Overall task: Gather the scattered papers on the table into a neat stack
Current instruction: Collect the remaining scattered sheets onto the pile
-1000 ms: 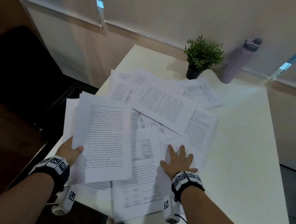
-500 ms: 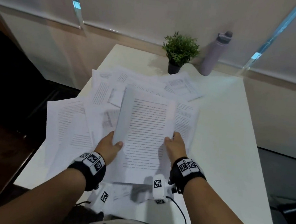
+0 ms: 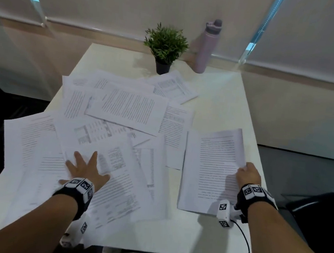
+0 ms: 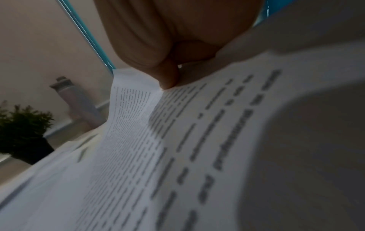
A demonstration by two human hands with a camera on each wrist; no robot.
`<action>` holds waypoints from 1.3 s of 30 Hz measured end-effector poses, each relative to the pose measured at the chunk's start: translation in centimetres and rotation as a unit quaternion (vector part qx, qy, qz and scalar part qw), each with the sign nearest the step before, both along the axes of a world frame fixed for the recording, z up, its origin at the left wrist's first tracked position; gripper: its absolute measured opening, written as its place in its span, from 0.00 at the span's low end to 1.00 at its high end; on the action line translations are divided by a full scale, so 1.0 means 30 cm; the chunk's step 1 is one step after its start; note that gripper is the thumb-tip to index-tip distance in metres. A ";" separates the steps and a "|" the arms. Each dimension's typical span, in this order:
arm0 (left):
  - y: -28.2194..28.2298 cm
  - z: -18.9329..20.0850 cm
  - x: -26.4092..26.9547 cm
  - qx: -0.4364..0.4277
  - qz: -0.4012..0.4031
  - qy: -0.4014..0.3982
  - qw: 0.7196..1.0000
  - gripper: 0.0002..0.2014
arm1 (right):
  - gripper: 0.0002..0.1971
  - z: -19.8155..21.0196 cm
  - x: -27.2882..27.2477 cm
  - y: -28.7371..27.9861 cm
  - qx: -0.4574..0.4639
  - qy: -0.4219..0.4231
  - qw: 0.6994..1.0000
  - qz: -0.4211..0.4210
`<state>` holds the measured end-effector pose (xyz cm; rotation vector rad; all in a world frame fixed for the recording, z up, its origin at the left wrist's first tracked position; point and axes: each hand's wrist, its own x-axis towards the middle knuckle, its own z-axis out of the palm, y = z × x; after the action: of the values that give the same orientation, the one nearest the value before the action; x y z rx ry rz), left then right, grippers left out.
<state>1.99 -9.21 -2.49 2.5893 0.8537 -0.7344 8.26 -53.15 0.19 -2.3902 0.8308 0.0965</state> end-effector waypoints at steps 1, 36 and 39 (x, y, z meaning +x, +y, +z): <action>0.012 -0.011 -0.001 0.000 -0.002 0.013 1.000 0.47 | 0.03 -0.001 0.001 -0.020 -0.005 0.013 1.000 0.000; 0.138 -0.026 -0.154 -0.201 0.082 -0.162 0.963 0.21 | 0.30 -0.079 0.308 0.976 -0.207 0.073 0.837 0.501; 0.173 -0.005 -0.132 -0.202 0.131 -0.224 0.945 0.22 | 0.26 -0.065 0.281 0.944 -0.181 -0.030 0.862 0.473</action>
<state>-1.99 -4.03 -2.62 2.0976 0.7806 -0.1987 16.70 -24.83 -1.75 -2.9163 -0.4727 0.2653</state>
